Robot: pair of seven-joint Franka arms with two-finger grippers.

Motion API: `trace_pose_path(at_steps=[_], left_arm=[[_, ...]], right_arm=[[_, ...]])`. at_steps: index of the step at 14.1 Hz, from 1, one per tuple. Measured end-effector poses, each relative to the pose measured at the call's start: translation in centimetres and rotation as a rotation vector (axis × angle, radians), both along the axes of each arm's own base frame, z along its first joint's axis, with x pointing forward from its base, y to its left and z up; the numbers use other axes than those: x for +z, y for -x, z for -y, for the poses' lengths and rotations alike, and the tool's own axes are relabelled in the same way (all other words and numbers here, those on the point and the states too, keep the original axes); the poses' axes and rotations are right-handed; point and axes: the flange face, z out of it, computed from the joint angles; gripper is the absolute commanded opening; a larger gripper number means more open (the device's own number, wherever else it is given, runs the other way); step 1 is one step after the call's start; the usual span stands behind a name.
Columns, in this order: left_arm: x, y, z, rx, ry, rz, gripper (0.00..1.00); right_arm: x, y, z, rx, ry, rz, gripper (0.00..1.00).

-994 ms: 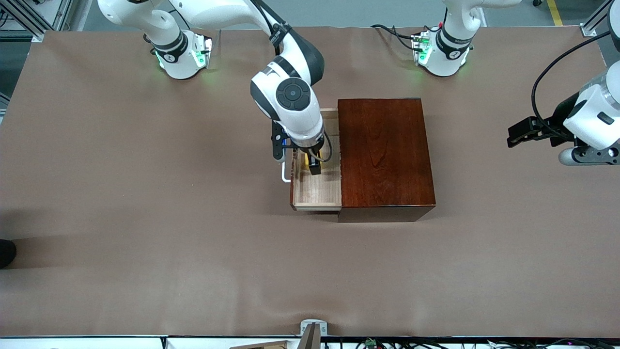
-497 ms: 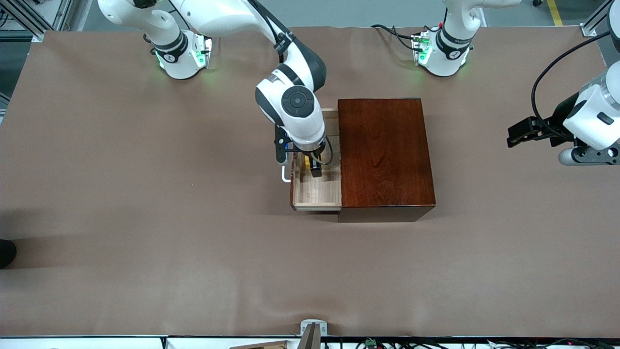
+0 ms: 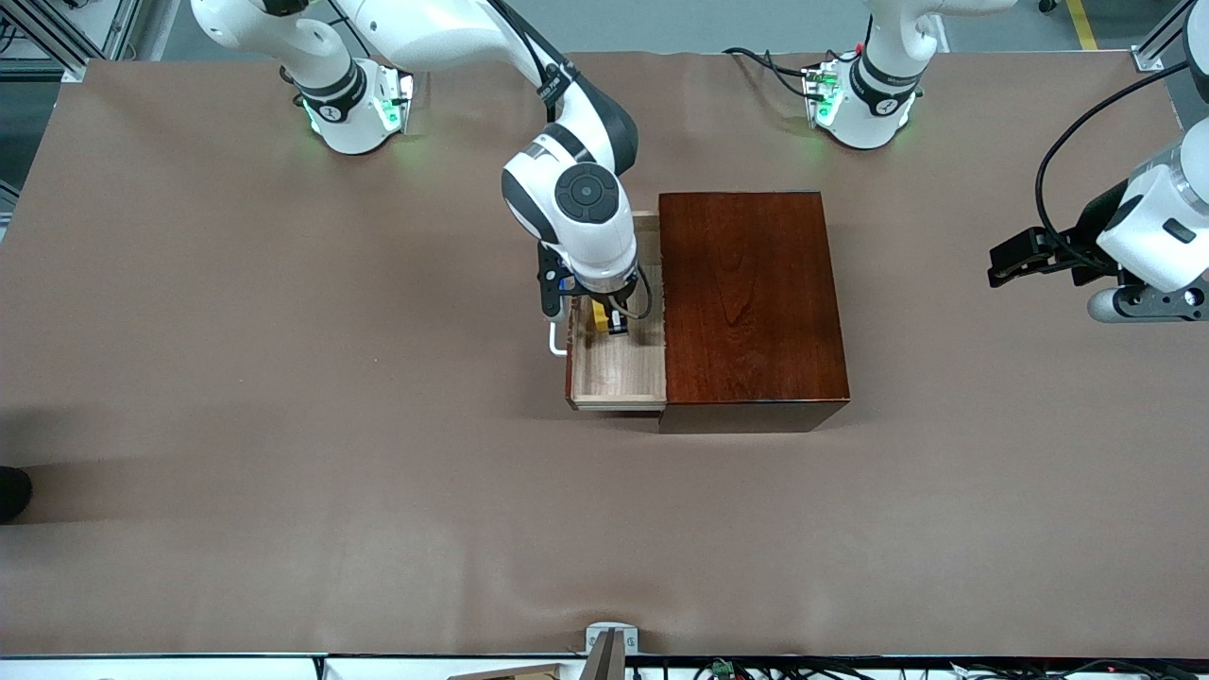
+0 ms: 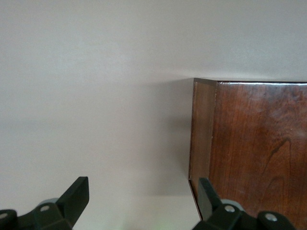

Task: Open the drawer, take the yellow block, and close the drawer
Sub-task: 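Lower the right gripper into the drawer and grasp the yellow cube, then lift the cube out with the right gripper while the left gripper reaches the drawer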

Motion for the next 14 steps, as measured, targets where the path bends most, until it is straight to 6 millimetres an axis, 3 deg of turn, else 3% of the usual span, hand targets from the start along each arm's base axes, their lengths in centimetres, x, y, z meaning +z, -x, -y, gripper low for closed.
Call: trace_pose_path(at_steps=[4, 9, 14], left_arm=[[0.0, 0.0, 0.0, 0.000, 0.000, -0.001, 1.00], [-0.1, 0.0, 0.1, -0.001, 0.000, -0.001, 1.00], [-0.1, 0.1, 0.9, -0.015, 0.001, -0.001, 1.00]], right_arm=[[1.3, -0.5, 0.1, -0.005, -0.014, 0.022, 0.00], [6.7, -1.1, 0.7, 0.007, -0.054, 0.073, 0.00], [11.4, -3.5, 3.3, 0.041, -0.054, 0.080, 0.00]])
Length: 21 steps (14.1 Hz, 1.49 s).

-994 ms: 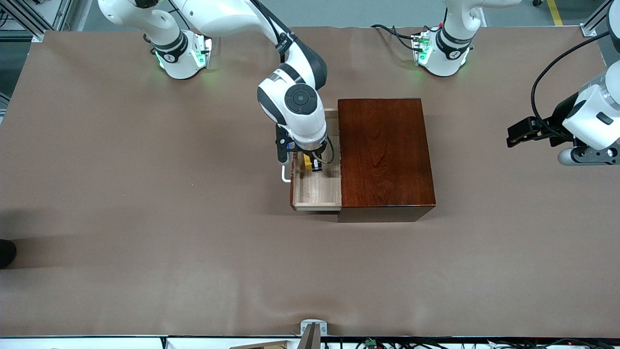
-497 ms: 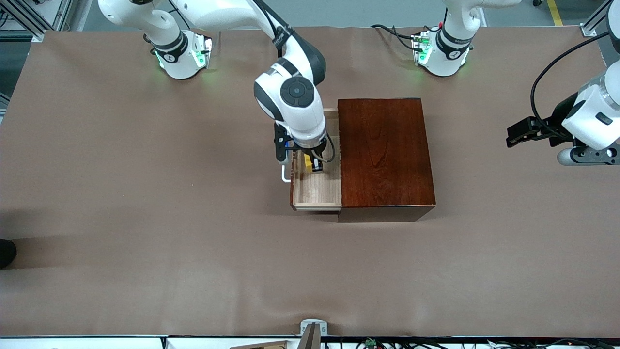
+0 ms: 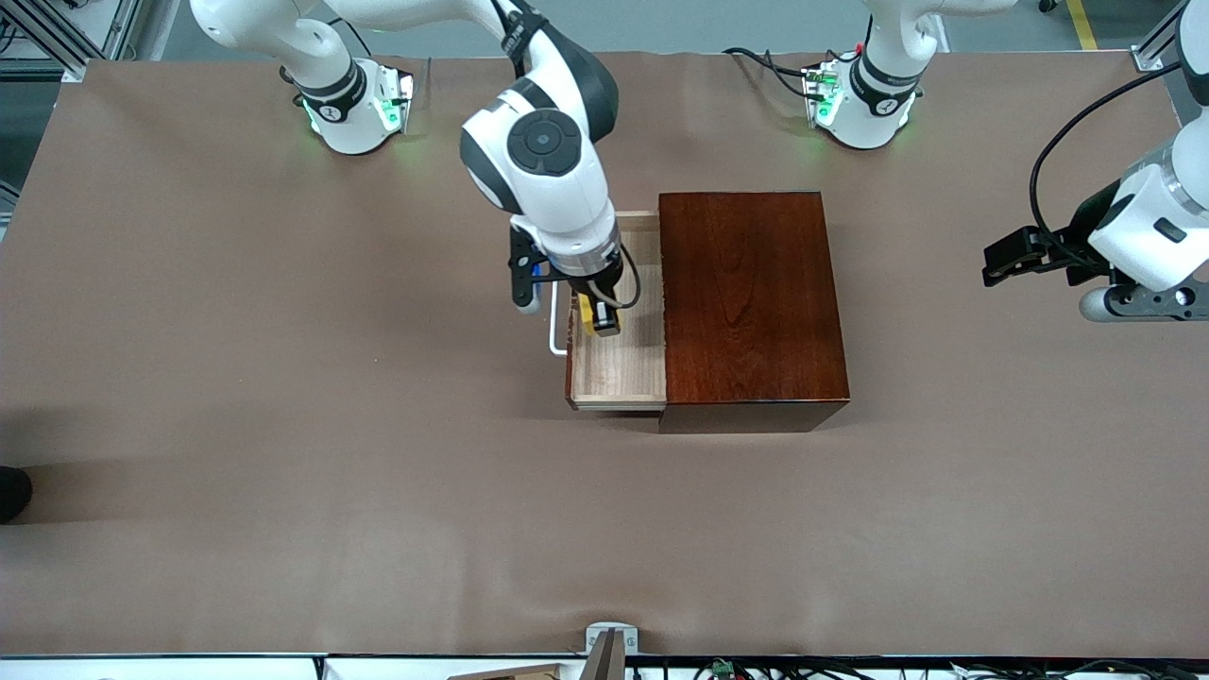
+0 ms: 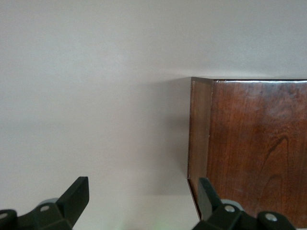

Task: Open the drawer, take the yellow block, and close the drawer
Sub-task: 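Lift the cube out with the right gripper while the left gripper reaches the drawer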

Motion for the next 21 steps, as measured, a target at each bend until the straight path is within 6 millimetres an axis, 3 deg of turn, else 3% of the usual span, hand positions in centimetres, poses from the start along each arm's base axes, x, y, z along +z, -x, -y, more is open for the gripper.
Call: trace_pose_path(at_steps=[2, 7, 10, 14, 17, 21], left_arm=[[0.0, 0.1, 0.6, -0.011, 0.001, 0.000, 1.00], [0.0, 0.5, 3.1, -0.052, 0.005, -0.001, 1.00], [-0.2, 0.9, 6.0, -0.104, 0.009, -0.005, 1.00], [-1.0, 2.1, 12.8, -0.224, 0.028, 0.001, 1.00], [-1.9, 3.4, 18.7, -0.325, 0.048, 0.024, 1.00], [-5.2, 5.7, 27.4, -0.470, 0.057, 0.027, 1.00]], right_arm=[[1.3, -1.4, 2.0, 0.073, 0.019, -0.005, 0.00], [4.1, -4.3, 9.5, 0.309, 0.064, -0.039, 0.00], [4.2, -5.4, 14.4, 0.427, 0.070, -0.052, 0.00], [3.3, -6.2, 22.2, 0.581, 0.067, -0.076, 0.00], [2.6, -6.6, 27.0, 0.696, 0.057, -0.089, 0.00], [1.6, -7.2, 32.5, 0.837, 0.032, -0.118, 0.00]])
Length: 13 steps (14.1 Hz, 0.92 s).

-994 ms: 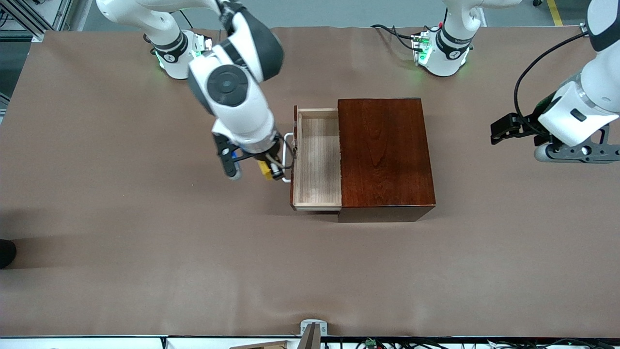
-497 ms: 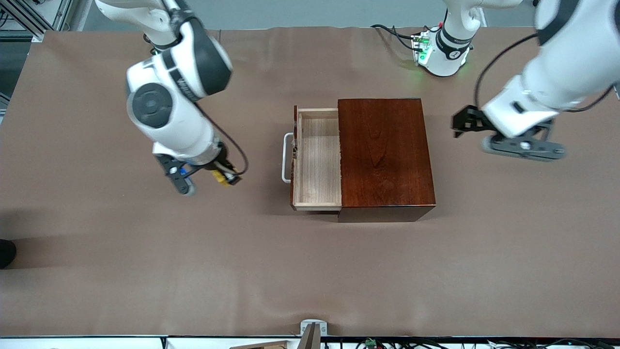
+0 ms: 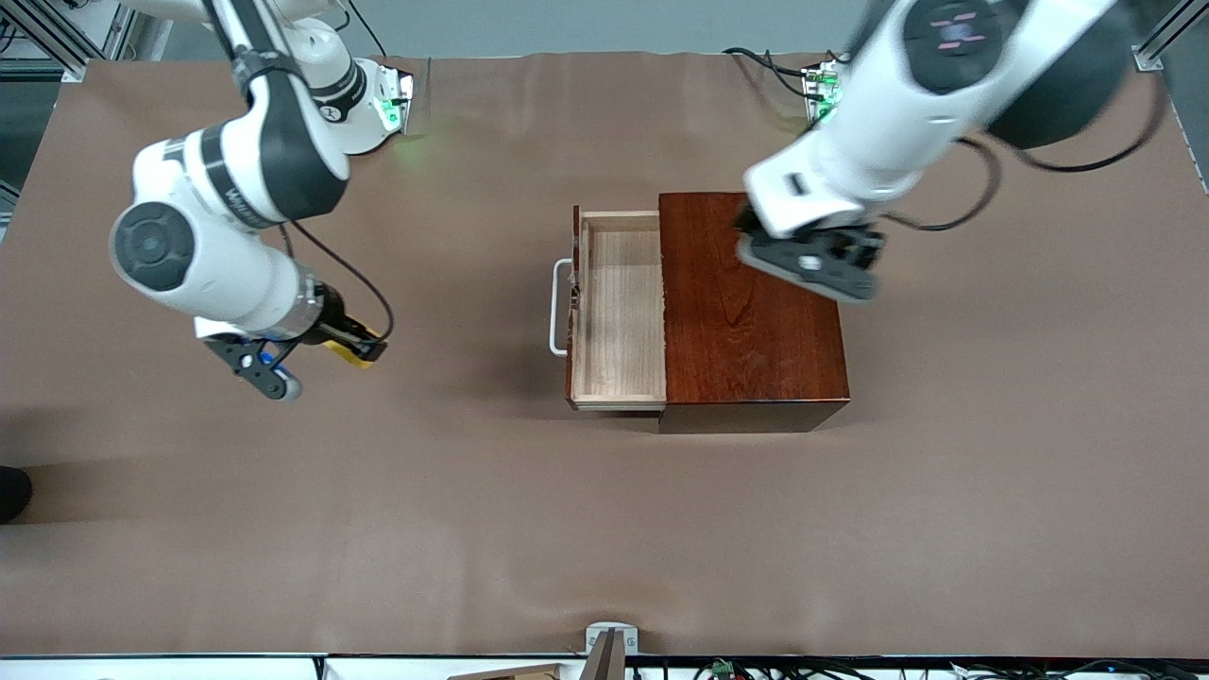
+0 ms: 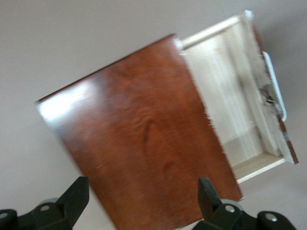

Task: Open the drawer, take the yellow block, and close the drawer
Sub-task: 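Lift the cube out with the right gripper while the left gripper reaches the drawer, then push the drawer shut with the left gripper while the right gripper sets the cube down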

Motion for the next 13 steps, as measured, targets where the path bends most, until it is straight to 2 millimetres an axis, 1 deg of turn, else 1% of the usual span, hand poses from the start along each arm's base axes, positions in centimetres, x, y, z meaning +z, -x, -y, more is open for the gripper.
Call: trace_pose_path(at_steps=[3, 5, 7, 9, 11, 13], left_arm=[[-2.2, 3.2, 6.8, -0.124, 0.011, 0.008, 1.00], [-2.8, 5.7, 11.3, -0.250, 0.032, 0.025, 1.00], [-3.7, 7.5, 15.2, -0.417, 0.068, 0.065, 1.00], [-5.8, 7.7, 18.2, -0.573, 0.121, 0.127, 1.00], [-8.6, 7.2, 20.6, -0.674, 0.164, 0.174, 1.00], [-11.2, 7.0, 22.7, -0.793, 0.187, 0.193, 1.00]], right_arm=[[-0.6, -0.1, 2.6, 0.116, -0.021, -0.028, 0.00], [-1.0, -0.3, 5.2, 0.202, -0.044, -0.050, 0.00], [-1.8, -0.4, 7.6, 0.284, -0.069, -0.061, 0.00], [-3.1, -0.6, 10.2, 0.355, -0.095, -0.073, 0.00], [-4.5, -1.1, 12.5, 0.425, -0.119, -0.080, 0.00], [-6.1, -1.7, 14.4, 0.497, -0.134, -0.064, 0.00]])
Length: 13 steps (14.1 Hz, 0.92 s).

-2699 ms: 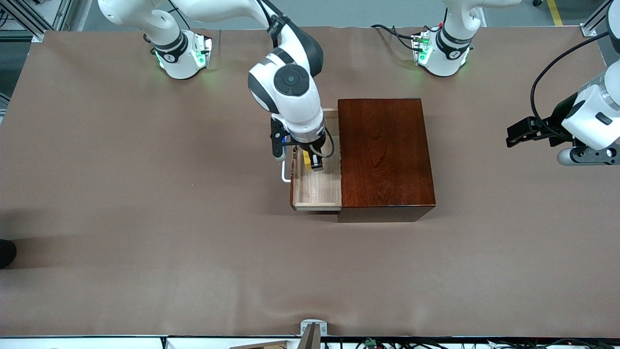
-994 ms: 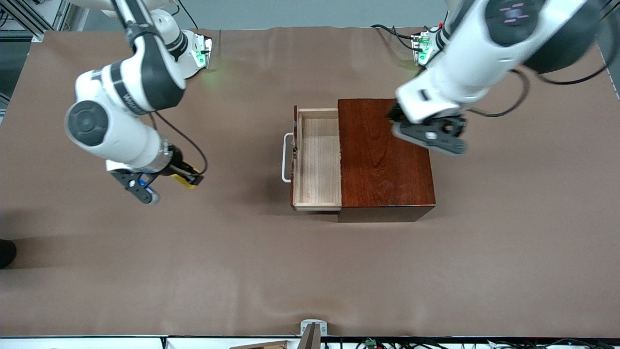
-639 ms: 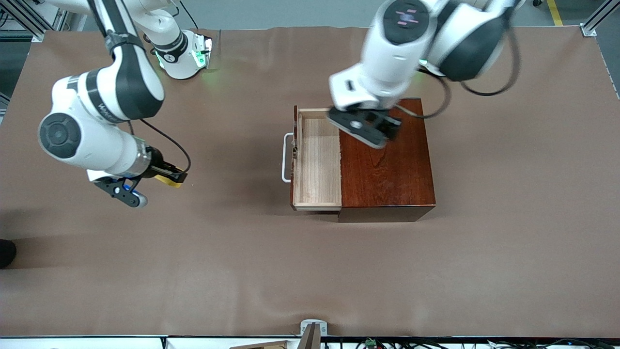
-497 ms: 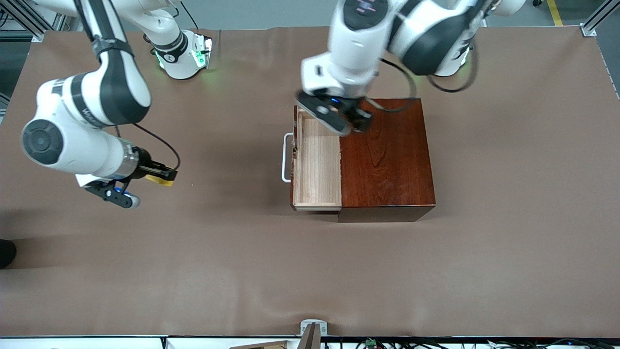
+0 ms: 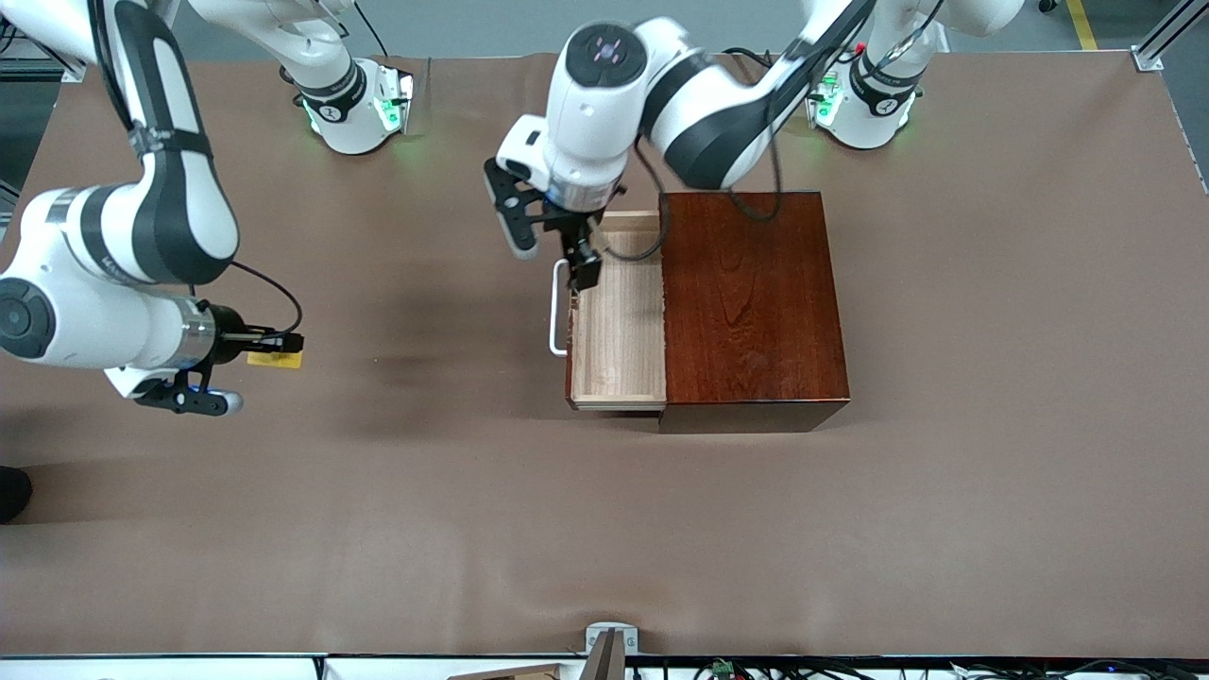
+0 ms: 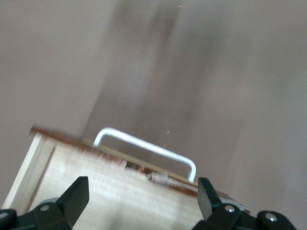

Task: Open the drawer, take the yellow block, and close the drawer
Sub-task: 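Push the drawer shut with the left gripper while the right gripper sets the cube down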

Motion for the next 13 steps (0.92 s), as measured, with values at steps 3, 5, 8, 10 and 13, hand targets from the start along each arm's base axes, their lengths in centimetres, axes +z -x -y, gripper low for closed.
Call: trace_pose_path(at_steps=[3, 5, 8, 10, 13], left_arm=[[-3.3, 0.3, 2.5, -0.174, 0.015, 0.035, 1.00], [-5.5, -0.1, 2.8, -0.262, 0.005, 0.044, 1.00], [-8.1, -1.5, 2.1, -0.318, -0.023, 0.044, 1.00], [-9.2, -1.9, 1.8, -0.325, -0.034, 0.038, 1.00], [-10.2, -2.1, 1.7, -0.323, -0.042, 0.029, 1.00]], right_arm=[[-2.9, -1.5, 2.9, 0.076, -0.009, 0.058, 0.00], [-5.3, -2.3, 5.3, 0.102, 0.002, 0.090, 0.00], [-9.3, -3.2, 6.6, 0.105, 0.031, 0.117, 0.00], [-12.0, -3.8, 7.0, 0.077, 0.048, 0.135, 0.00], [-14.8, -3.8, 7.5, 0.005, 0.068, 0.126, 0.00]])
